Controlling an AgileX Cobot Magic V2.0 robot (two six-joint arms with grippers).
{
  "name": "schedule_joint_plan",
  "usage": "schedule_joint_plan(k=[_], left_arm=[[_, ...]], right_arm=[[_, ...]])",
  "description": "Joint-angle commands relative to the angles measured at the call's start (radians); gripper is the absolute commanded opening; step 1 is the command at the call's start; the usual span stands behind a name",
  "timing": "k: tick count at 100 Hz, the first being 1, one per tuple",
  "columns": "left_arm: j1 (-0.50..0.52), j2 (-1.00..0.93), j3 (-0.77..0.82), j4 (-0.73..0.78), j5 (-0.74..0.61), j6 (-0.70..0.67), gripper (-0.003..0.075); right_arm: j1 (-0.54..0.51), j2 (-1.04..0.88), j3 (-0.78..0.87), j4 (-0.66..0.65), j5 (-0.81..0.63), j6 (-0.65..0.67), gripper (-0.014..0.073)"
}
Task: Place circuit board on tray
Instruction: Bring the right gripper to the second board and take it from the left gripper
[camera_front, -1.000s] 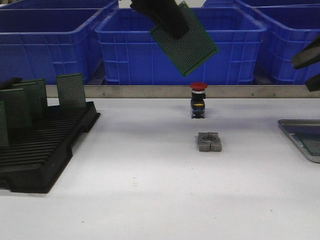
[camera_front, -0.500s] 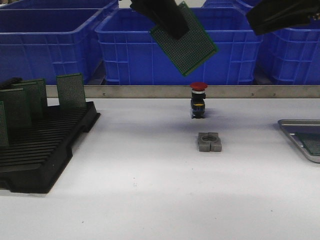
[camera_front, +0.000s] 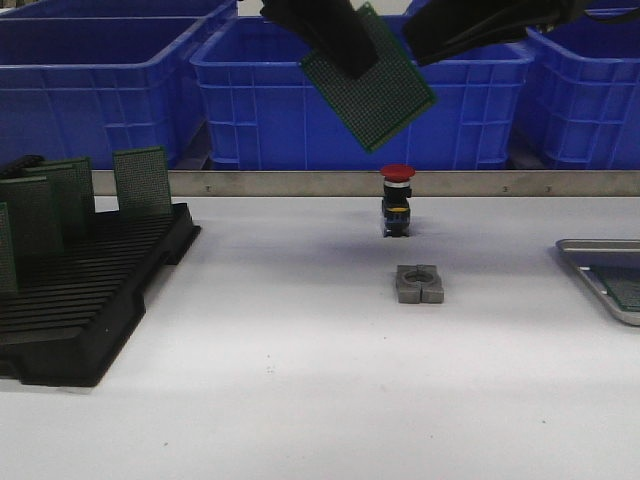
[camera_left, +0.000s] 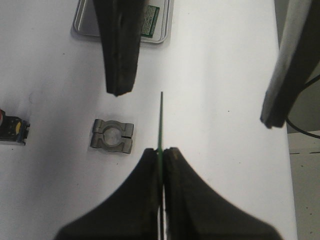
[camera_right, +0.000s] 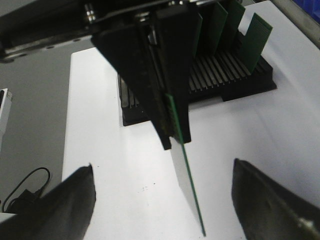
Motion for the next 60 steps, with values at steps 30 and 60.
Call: schedule_joint_plan(k=[30,60], left_arm=[[-0.008,-0.051,-0.027,-0.066,0.035,-0.009,-0.0018],[-0.008,-0.051,-0.027,-0.075,0.035,-0.009,-0.0018]], right_arm=[[0.001,-0.037,-0.021,0.060,-0.022,-0.011,0.0582],[0.001,-0.022,-0.021,0.060,-0.020,-0.002,0.0582]])
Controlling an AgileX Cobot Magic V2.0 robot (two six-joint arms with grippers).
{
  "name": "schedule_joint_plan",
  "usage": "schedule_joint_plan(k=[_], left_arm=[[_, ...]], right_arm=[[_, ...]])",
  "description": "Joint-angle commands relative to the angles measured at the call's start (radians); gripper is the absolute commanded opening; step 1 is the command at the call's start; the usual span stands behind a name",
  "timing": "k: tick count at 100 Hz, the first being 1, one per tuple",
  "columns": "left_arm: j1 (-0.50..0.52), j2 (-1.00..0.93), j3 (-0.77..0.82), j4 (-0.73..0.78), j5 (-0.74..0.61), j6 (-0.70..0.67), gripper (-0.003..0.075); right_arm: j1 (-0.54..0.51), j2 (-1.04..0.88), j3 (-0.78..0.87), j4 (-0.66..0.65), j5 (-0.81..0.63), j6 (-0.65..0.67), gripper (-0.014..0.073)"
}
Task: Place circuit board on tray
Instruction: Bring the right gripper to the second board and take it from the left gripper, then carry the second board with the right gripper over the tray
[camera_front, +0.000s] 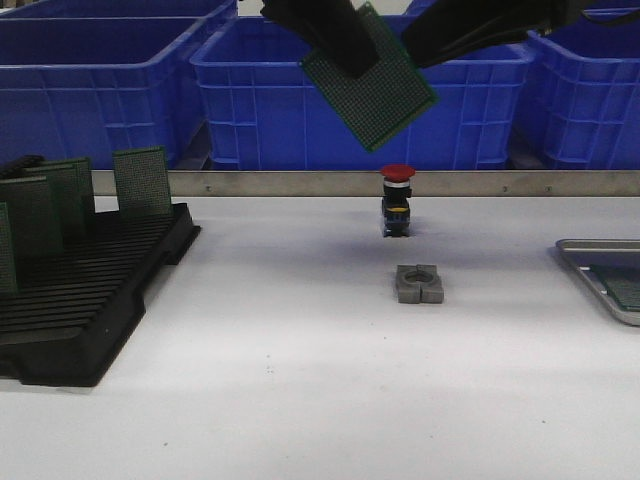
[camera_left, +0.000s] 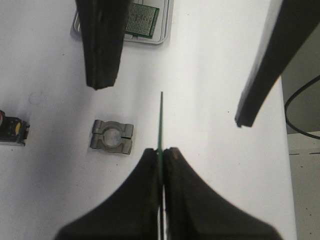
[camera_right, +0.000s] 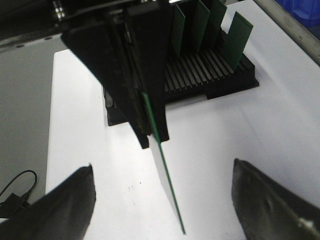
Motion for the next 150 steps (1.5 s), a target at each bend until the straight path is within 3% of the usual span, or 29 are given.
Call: schedule_joint_plan(k=[1,49,63,96,102,108,115,122,141,150], left_arm=[[-0.008,-0.051,-0.027,-0.071,0.035,-0.009,-0.0018],[-0.008,-0.051,-0.027,-0.087,0.035,-0.009,-0.0018],[-0.008,-0.051,-0.027,-0.087,0.035,-0.009,-0.0018],[-0.008,-0.051,-0.027,-0.087,0.035,-0.009,-0.0018],[-0.008,-0.051,-0.027,-0.087,0.035,-0.009,-0.0018],[-0.008,-0.051,-0.027,-0.087,0.035,-0.009,-0.0013],[-0.008,-0.051,-0.027,-0.087,0.035,-0.009,0.0031],[-0.008,-0.051,-0.027,-0.087,0.035,-0.009,0.0127],[-0.008,-0.051,-0.027,-0.087,0.035,-0.009,0.0524],[-0.008,-0.051,-0.027,-0.087,0.035,-0.009,0.0578]], right_arm=[[0.001,-0.022,-0.021,0.060,0.023,-0.001,0.0582],[0.043,0.037,-0.021,0.067,0.021,0.000,0.0566],[0.043,0.037,-0.021,0.068,0.011,0.000,0.0424],[0.043,0.037,-0.021,0.072,-0.028,0.000,-0.0024],[0.043,0.037,-0.021,0.074,-0.028,0.000,-0.0074],[0.043,0.037,-0.021,0.076,-0.030,0.000,-0.0065],[0.043,0.037,-0.021,0.077,-0.030,0.000,-0.0067],[0.043,0.037,-0.021,0.077,-0.030,0.000,-0.0067],[0.042,0.037,-0.021,0.077,-0.030,0.001,-0.0067],[0.039,0.035,-0.022,0.077,-0.030,0.008,-0.0067]])
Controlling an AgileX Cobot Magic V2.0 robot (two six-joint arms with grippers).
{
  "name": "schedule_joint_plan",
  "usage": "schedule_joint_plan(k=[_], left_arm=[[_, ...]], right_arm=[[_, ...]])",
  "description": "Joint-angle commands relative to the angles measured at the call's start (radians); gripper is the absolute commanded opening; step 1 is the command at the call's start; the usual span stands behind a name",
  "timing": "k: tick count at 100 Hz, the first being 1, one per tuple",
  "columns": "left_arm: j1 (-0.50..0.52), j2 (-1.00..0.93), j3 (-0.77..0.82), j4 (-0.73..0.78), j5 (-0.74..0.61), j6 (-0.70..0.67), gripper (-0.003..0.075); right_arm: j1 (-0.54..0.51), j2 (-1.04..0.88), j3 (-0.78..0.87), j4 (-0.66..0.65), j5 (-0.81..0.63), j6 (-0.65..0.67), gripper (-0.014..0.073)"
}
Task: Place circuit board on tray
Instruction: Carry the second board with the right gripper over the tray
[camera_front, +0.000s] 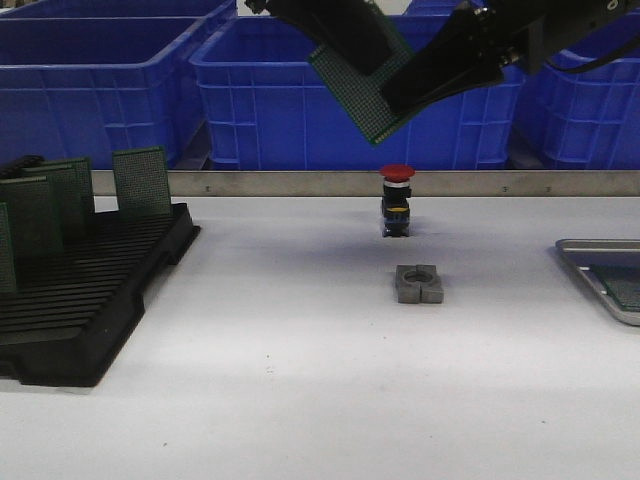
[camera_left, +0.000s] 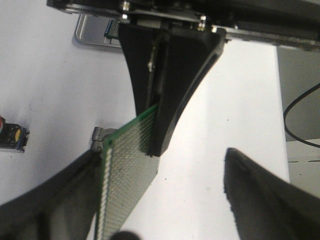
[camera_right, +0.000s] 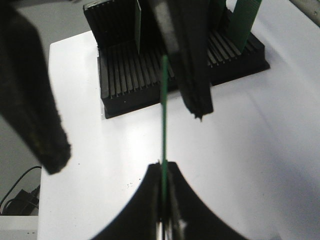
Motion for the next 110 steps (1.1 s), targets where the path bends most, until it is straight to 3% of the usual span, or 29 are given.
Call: schedule_joint_plan(k=[1,30,52,84,110], left_arm=[[-0.008,-0.053,-0.027,-0.064,0.045,-0.009,0.0578],[-0.008,-0.053,-0.027,-0.064,0.045,-0.009,0.0577],[-0.008,-0.053,-0.027,-0.064,0.041,-0.009,0.0577],[-0.008,-0.053,-0.027,-0.064,0.039,-0.009,0.0576],[-0.008,-0.053,-0.027,-0.064,0.039,-0.009,0.0566]], right_arm=[[-0.008,-0.042,-0.022,0.071,0.018,0.008,-0.0067],[-0.069,-0.066,-0.022,0.032,0.043,0.080,-0.0067],[-0.183,-0.122,-0.022,-0.023,0.148,0.156,-0.0067],[-0.399,-0.117,-0.022,-0.129,0.156,0.473,-0.0067],[-0.504,-0.075,-0.019,-0.227,0.118,0.651,-0.0067]])
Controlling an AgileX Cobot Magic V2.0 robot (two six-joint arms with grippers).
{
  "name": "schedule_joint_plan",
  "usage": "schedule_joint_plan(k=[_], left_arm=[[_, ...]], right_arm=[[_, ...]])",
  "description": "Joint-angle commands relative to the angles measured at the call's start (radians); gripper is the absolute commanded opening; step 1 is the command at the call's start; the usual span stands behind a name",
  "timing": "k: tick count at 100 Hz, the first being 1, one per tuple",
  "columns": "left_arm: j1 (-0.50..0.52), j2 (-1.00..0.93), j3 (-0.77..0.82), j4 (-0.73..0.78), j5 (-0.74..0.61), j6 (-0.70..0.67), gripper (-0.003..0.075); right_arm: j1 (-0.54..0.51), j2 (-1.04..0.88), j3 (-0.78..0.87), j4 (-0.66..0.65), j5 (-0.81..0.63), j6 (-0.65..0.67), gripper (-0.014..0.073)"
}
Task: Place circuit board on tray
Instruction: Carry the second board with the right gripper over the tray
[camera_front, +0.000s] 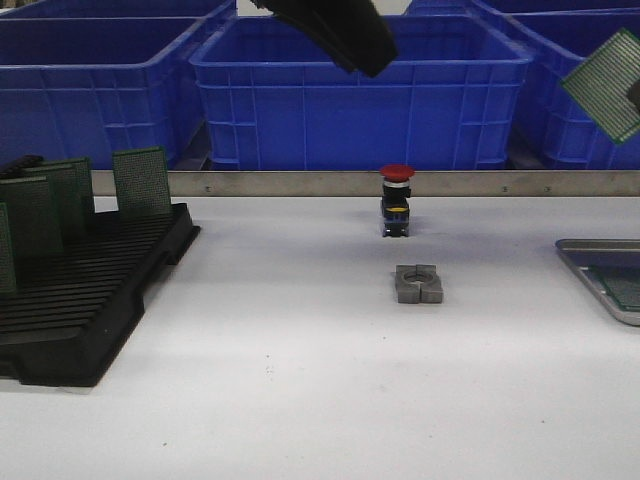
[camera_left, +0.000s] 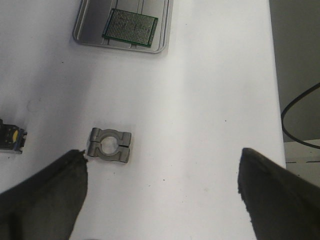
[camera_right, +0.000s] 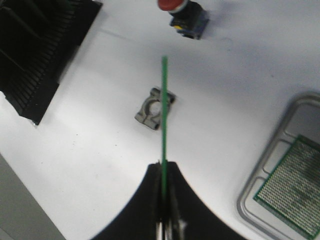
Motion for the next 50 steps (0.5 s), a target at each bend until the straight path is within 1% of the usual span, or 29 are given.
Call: schedule_joint_plan(k=[1,13,36,50], left_arm=[[-0.008,-0.053,-0.027,-0.060,0.037,-0.009,0.0566],[-0.008,-0.053,-0.027,-0.060,0.037,-0.009,0.0566],[-0.008,-0.053,-0.027,-0.060,0.037,-0.009,0.0566],[-0.008,-0.053,-0.027,-0.060,0.037,-0.009,0.0566]], right_arm=[[-0.026,-0.019,-0.019,0.010,0.004,0.065,-0.0067],[-0.038,0.028,-0.019,-0.029,-0.007,0.109,-0.0067],[-0.038,0.137,-0.019,-0.044,-0.022,0.111,-0.0067],[-0.038,0.173,-0.019,-0.044,-0.056,0.112,-0.0067]])
